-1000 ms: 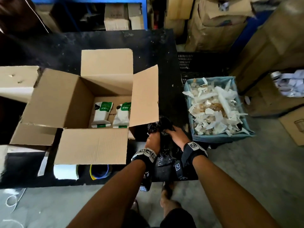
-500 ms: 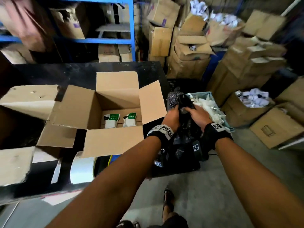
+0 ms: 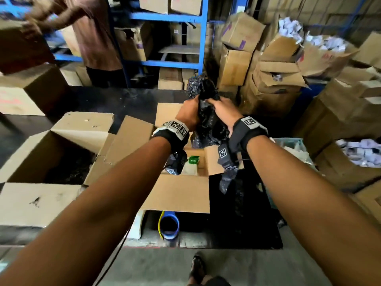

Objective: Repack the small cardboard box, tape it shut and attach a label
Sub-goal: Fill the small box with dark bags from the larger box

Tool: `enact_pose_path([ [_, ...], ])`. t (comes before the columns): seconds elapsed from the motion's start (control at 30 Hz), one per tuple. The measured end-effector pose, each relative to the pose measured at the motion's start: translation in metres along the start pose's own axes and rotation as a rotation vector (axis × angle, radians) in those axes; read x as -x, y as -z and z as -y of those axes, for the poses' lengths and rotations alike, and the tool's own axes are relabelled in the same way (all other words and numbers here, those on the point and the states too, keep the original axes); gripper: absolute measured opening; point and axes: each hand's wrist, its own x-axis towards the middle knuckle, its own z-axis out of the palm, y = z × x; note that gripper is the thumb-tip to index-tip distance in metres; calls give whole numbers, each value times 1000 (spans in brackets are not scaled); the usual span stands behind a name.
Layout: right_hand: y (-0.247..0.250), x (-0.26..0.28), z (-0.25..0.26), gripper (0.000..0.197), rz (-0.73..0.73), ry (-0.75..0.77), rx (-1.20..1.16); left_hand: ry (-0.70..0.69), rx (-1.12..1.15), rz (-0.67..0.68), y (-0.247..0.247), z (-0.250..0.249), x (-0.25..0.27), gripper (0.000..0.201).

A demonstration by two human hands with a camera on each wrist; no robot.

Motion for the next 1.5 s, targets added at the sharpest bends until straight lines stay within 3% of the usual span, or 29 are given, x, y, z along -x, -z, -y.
enact_pose_path([
  [0.1, -46, -18, 2, 33, 105, -8, -43, 105, -23, -28, 16, 42, 4, 52],
  [0.2, -90, -39, -21, 40, 226, -85, -51, 246, -57, -16, 18, 82, 13, 40],
  [0.33, -127, -45, -55, 40, 340, -173, 24, 345, -97, 41, -2, 138, 38, 43],
  [0.43, -135, -46, -92, 40, 414, -181, 264, 389, -97, 143, -23, 170, 57, 45],
  [0.53, -133, -55, -120, 46, 389, -154, 511, 407, -108, 225, -40, 192, 65, 53],
  [0.67, -113, -61, -128, 71, 350, -209, 610, 465, -274, 421, -45, 210, 59, 48],
  [0.77, -98, -62, -125, 99, 412, -270, 547, 517, -359, 606, -44, 217, 53, 74],
  [0.83, -90, -58, -121, 102, 443, -332, 451, 519, -409, 729, -45, 213, 48, 103],
  [0.93, -79, -51, -113, 82, 371, -331, 346, 473, -513, 848, -51, 192, 39, 128],
  [1.0, -68, -48, -110, 62, 332, -215, 498, 407, -437, 842, -60, 183, 35, 135],
  [1.07, -56, -45, -108, 52, 324, -114, 760, 329, -228, 836, -71, 178, 36, 131],
  [1.13, -46, -39, -110, 48, 359, -108, 963, 305, -102, 864, -83, 175, 41, 118],
  [1.27, -37, -17, -114, 58, 594, -237, 1251, 312, -316, 957, -91, 172, 63, 66],
  [1.4, -35, -2, -120, 33, 616, -228, 1284, 312, -376, 942, -109, 210, 73, 77],
  [1.43, -36, -1, -122, 26, 586, -211, 1289, 316, -356, 934, -103, 208, 73, 72],
  [1.5, -40, 2, -120, 18, 537, -186, 1297, 300, -327, 944, -78, 188, 74, 41],
])
